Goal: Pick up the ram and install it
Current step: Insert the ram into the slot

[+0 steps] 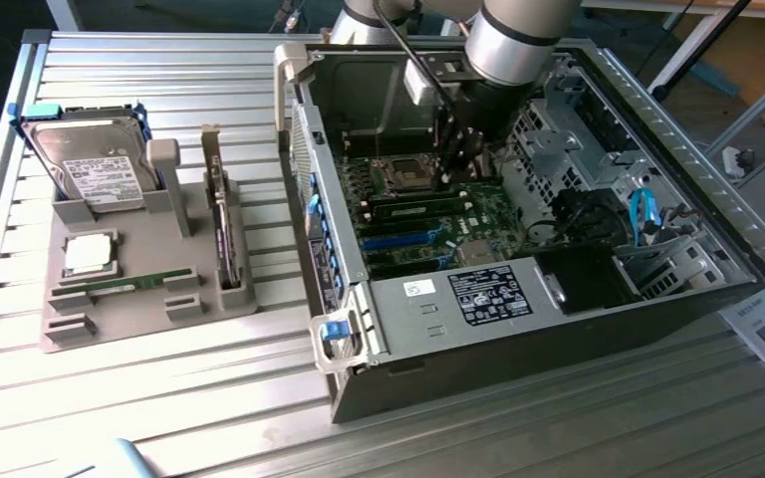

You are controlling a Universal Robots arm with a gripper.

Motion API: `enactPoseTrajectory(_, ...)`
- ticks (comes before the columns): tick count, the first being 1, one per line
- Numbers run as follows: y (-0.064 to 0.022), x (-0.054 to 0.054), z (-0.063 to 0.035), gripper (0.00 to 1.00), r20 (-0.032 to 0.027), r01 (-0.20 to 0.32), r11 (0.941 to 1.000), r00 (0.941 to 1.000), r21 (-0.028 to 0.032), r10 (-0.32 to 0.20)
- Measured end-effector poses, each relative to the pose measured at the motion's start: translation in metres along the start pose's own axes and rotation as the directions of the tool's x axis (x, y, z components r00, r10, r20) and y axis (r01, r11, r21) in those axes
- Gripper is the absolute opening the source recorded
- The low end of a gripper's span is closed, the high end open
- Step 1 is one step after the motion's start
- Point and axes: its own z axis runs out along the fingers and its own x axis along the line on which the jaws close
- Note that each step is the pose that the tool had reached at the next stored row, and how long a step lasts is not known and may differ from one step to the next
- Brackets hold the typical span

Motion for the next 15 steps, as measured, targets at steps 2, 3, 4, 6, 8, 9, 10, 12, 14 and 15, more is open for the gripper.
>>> enactPoseTrajectory(2,-0.0119,0.0,-0.0004,0.1,0.0002,0.0,1.0,1.0,-0.0088,0.0)
enactPoseTrajectory(3,-0.0188,0.001,-0.0006,0.1,0.0001,0.0,0.9999,1.0,-0.0142,0.0)
enactPoseTrajectory(4,-0.0253,0.001,-0.0007,0.1,0.0006,0.0,0.9998,1.0,-0.0191,0.0)
enactPoseTrajectory(6,-0.0365,0.001,-0.0009,0.1,0.0009,0.0,0.9996,1.0,-0.0278,0.0)
enactPoseTrajectory(8,-0.0473,0.001,-0.0013,0.1,0.0009,-0.001,0.9994,1.0,-0.0357,0.001)
enactPoseTrajectory(9,-0.0546,0.002,-0.0014,0.1,0.0011,-0.001,0.9992,1.0,-0.0407,0.001)
enactPoseTrajectory(10,-0.064,0.002,-0.0017,0.1,0.0012,-0.001,0.9989,1.0,-0.047,0.001)
enactPoseTrajectory(12,-0.0698,0.002,-0.0019,0.1,0.0012,-0.001,0.9988,1.0,-0.0498,0.001)
enactPoseTrajectory(14,-0.07,0.002,-0.0018,0.1,0.0014,-0.001,0.9988,1.0,-0.0499,0.001)
enactPoseTrajectory(15,-0.07,0.002,-0.0018,0.1,0.0014,-0.001,0.9988,1.0,-0.0499,0.001)
